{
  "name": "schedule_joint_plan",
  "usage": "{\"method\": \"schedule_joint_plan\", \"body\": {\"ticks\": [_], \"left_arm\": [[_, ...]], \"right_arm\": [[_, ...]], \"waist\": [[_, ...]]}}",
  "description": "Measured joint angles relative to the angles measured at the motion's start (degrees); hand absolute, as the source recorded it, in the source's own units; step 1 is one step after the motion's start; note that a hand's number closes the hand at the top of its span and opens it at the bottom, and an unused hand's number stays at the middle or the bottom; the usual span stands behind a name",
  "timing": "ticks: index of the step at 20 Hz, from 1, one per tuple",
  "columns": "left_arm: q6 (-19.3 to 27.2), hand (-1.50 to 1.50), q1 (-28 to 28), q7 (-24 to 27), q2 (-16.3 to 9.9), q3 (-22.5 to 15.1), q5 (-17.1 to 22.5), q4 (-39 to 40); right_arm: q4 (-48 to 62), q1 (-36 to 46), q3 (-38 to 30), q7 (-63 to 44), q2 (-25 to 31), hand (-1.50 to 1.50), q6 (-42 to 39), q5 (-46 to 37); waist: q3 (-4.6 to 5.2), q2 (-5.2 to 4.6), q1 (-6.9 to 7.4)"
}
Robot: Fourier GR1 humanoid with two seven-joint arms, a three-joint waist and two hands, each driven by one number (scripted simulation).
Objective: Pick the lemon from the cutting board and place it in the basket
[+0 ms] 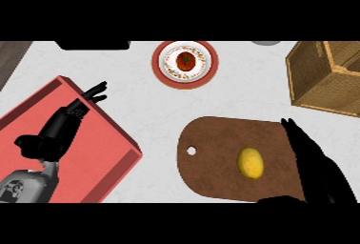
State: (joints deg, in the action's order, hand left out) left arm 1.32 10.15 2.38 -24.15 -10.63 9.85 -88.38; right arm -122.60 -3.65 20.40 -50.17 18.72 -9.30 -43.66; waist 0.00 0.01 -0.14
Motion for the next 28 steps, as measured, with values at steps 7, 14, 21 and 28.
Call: {"method": "schedule_joint_plan", "body": {"ticks": [7, 14, 21, 28], "left_arm": [[-2.5, 0.00, 0.1, 0.8, 2.8, 2.5, -2.8, 1.5], [-4.4, 0.00, -0.9, -3.2, 4.3, 4.6, -4.1, -3.1], [-5.6, 0.00, -1.6, -3.7, 6.4, 6.0, -6.3, -3.8], [-8.8, 0.00, -2.3, -2.2, 7.4, 8.6, -7.2, -2.9]], "right_arm": [[1.5, -1.8, 0.9, 4.2, -3.1, -1.50, 1.7, -3.2], [1.1, -2.1, 1.5, 5.0, -5.7, -1.50, 0.7, -5.2], [3.4, -0.5, 3.6, 1.8, -8.8, -1.50, -1.7, -9.4], [9.7, 1.8, 2.1, 3.9, -10.8, -1.50, -1.5, -11.0]], "waist": [[0.01, 0.01, 0.00], [0.02, 0.04, 0.10], [0.01, 0.01, 0.10], [0.01, 0.00, 0.15]]}}
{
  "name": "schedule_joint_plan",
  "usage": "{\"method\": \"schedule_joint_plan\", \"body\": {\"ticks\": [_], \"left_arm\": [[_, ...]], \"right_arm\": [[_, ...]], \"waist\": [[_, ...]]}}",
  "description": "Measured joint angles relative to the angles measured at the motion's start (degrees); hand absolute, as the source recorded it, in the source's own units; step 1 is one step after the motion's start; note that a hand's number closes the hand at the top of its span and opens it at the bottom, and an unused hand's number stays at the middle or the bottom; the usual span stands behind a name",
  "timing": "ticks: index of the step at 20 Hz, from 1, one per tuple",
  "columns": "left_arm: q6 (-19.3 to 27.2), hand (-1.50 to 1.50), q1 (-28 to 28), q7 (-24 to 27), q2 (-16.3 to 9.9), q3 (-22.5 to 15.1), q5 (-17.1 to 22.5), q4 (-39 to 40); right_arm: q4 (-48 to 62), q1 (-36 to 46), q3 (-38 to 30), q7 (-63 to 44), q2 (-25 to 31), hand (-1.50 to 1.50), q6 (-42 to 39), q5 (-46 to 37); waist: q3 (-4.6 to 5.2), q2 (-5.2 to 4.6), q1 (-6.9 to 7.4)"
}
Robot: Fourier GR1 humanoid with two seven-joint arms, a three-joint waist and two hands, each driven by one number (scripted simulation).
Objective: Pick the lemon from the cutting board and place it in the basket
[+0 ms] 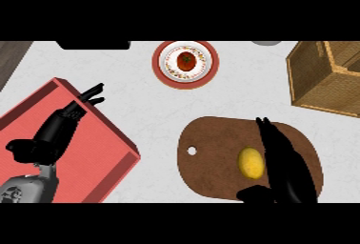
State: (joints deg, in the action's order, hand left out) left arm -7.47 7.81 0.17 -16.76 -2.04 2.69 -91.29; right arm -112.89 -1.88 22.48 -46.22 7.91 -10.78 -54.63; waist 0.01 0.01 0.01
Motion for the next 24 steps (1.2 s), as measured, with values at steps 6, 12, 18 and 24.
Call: {"method": "schedule_joint_plan", "body": {"ticks": [6, 12, 18, 24], "left_arm": [[-1.2, 0.00, 1.8, -2.0, 1.1, 1.4, -1.3, -0.1], [-1.4, 0.00, 1.2, -0.3, 2.9, 1.9, -3.1, 0.9], [-2.4, 0.00, 2.5, -1.9, 3.8, 2.9, -3.8, 0.7], [-3.4, 0.00, 1.4, -1.4, 4.2, 3.6, -4.3, 0.0]], "right_arm": [[5.5, 0.0, -1.0, 2.5, -1.4, -1.50, 2.2, -1.6], [10.4, -0.3, -3.0, 5.1, -1.4, -1.50, 3.1, -1.8], [12.3, -1.0, -3.7, 6.7, -2.5, -1.50, 2.8, -1.2], [16.1, 0.9, -4.2, 8.2, -3.1, 1.50, 0.1, 0.1]], "waist": [[0.00, -0.01, -0.05], [0.01, -0.01, -0.05], [0.01, 0.01, -0.08], [0.22, 0.16, -0.04]]}}
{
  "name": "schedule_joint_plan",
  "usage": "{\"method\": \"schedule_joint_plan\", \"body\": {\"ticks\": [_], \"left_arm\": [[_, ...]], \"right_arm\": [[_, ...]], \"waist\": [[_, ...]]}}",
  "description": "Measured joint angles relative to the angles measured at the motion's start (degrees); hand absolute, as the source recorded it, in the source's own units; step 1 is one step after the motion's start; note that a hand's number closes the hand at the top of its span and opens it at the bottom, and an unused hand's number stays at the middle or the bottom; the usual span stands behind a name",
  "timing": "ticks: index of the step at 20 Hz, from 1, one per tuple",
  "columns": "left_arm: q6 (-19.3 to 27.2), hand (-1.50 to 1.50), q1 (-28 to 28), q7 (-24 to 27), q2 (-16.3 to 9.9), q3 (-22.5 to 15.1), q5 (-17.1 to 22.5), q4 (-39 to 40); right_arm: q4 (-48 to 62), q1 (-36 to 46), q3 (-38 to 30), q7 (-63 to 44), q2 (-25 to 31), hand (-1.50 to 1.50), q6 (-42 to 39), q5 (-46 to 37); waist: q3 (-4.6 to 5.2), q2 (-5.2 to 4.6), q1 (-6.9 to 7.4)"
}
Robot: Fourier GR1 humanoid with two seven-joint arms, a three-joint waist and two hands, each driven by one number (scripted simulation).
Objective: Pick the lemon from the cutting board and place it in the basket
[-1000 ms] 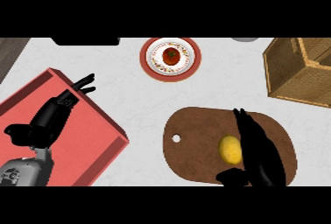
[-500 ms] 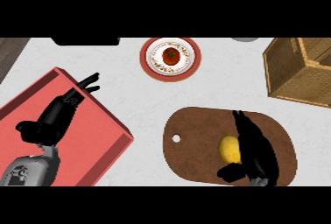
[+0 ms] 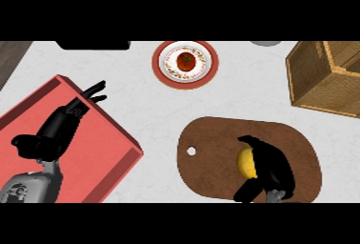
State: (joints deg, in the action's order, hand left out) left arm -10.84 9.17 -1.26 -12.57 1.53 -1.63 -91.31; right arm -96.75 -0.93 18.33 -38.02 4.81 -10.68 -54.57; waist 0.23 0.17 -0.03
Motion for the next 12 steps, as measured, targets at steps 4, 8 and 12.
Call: {"method": "schedule_joint_plan", "body": {"ticks": [4, 8, 12], "left_arm": [[-0.8, 0.00, -0.6, -0.7, 0.0, 0.7, 0.0, -1.5], [-1.4, 0.00, 0.4, 0.8, -0.1, 1.5, -0.4, 1.1], [-1.5, 0.00, 0.4, 1.0, 0.3, 1.5, -0.8, 1.0]], "right_arm": [[0.2, -0.2, 0.6, 1.2, 0.0, 1.50, -0.5, -0.6], [0.7, -0.6, 2.4, 2.4, 0.6, 1.50, -0.2, -2.7], [1.8, 0.7, 3.6, 4.2, 1.8, 1.50, 0.2, -5.4]], "waist": [[0.17, 0.20, -0.05], [0.28, 0.33, -0.13], [0.26, 0.33, -0.07]]}}
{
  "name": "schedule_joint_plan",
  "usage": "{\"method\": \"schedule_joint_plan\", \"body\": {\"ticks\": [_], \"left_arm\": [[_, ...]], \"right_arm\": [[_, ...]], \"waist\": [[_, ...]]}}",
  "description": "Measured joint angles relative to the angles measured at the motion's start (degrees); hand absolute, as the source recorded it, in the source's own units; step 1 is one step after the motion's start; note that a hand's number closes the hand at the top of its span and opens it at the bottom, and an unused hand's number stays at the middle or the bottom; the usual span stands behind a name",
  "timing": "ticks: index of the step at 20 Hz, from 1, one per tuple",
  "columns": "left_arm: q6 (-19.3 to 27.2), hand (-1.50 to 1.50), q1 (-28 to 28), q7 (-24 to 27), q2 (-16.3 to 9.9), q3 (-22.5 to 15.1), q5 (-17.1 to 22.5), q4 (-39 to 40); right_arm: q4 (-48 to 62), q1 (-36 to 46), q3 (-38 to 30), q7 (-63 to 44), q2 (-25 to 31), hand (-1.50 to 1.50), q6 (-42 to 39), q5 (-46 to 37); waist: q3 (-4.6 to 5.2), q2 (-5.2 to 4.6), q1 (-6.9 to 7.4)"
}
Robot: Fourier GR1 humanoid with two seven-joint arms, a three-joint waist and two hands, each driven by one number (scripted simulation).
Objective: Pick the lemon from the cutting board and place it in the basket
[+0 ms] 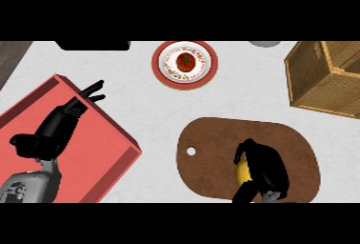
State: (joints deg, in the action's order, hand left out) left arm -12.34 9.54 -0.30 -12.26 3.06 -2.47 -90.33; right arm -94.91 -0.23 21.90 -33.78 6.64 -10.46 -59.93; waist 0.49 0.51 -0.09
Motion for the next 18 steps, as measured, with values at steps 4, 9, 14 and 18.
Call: {"method": "schedule_joint_plan", "body": {"ticks": [4, 9, 14, 18], "left_arm": [[0.1, 0.00, -0.1, -0.3, 0.4, 0.0, -0.4, -0.4], [0.2, 0.00, 0.3, -0.8, 0.9, 0.0, -0.5, -0.3], [0.1, 0.00, -0.1, -0.1, 1.0, 0.2, -0.8, 0.0], [0.4, 0.00, -0.3, -0.3, 1.1, 0.4, -1.0, 0.2]], "right_arm": [[-1.7, -1.0, 0.4, 4.7, 3.3, 1.50, -0.4, -0.1], [-3.0, -3.4, -0.5, 18.1, 11.0, 1.50, 1.9, 2.4], [-4.9, -4.1, -4.5, 24.7, 11.6, 1.50, 1.6, 9.1], [-13.5, -6.7, -6.9, 26.0, 9.1, 1.50, 0.7, 17.2]], "waist": [[-0.15, -0.13, -0.05], [-0.34, -0.26, -0.05], [-0.44, -0.42, -0.14], [-0.46, -0.33, -0.76]]}}
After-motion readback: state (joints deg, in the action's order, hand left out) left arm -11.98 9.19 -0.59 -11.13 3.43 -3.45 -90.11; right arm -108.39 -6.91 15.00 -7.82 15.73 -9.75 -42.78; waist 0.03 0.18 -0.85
